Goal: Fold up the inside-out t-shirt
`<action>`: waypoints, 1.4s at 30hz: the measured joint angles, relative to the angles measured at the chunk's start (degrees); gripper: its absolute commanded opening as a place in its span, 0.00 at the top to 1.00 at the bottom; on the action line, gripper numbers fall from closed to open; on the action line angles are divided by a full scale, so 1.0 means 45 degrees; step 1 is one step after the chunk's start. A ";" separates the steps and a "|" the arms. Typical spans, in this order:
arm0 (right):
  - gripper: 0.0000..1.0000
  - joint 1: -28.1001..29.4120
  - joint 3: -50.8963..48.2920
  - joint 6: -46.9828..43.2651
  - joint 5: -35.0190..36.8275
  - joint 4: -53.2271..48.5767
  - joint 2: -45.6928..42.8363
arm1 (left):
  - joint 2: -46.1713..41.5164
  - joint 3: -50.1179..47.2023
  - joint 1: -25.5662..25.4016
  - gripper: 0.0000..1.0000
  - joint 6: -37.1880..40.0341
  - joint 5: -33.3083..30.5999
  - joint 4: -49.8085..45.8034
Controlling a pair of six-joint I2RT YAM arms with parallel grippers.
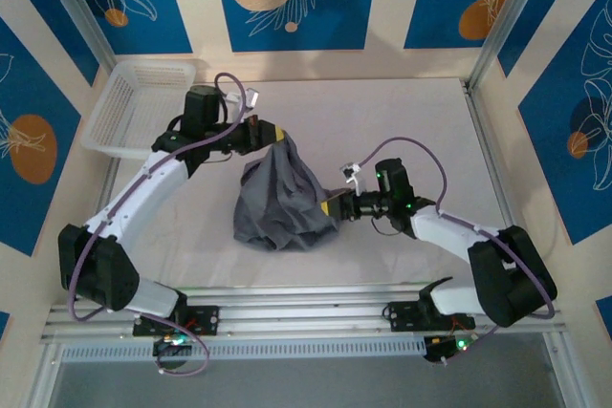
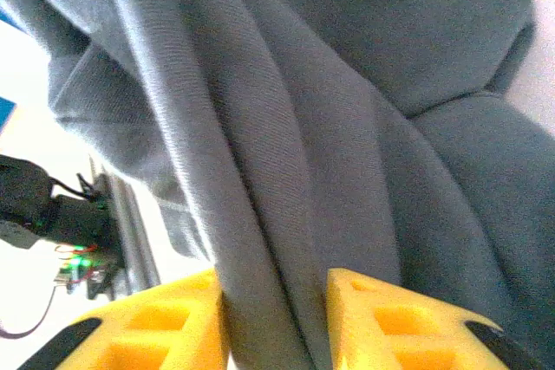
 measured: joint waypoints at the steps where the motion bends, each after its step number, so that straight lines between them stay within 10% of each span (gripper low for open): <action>1: 0.59 0.0000 0.0000 -0.0170 0.0117 -0.0136 -0.0155 | 0.0000 0.0029 -0.0005 1.00 0.0015 0.0107 0.0000; 13: 0.33 0.0797 0.3968 -0.2098 0.1787 0.0282 0.0301 | 0.0243 0.0607 -0.0384 1.00 0.0719 0.0709 -0.0865; 16: 0.52 0.1020 0.5022 -0.2268 0.1729 0.0495 0.1700 | 0.0403 0.0831 -0.0452 1.00 0.0777 0.0704 -0.1039; 18: 0.95 0.1151 0.5440 -0.2346 0.1734 0.0554 0.2560 | 0.0442 0.0942 -0.0461 1.00 0.0967 0.0651 -0.1214; 19: 1.00 0.1185 0.5508 -0.2346 0.1695 0.0539 0.2783 | 0.0442 0.0996 -0.0457 1.00 0.1073 0.0544 -0.1389; 26: 1.00 0.0427 0.5843 0.0316 -0.1409 0.0753 0.2565 | 0.0471 0.1180 -0.0015 0.97 0.3565 -0.2623 -0.3245; 32: 1.00 0.0039 0.5863 0.3517 -0.4017 0.2419 0.1817 | 0.2093 0.0928 0.0136 0.57 0.4609 -0.3240 -0.2890; 42: 1.00 -0.0126 0.5858 0.2293 -0.2273 0.0209 0.0884 | -0.0214 0.0549 0.0291 0.43 0.4031 -0.3259 -0.3031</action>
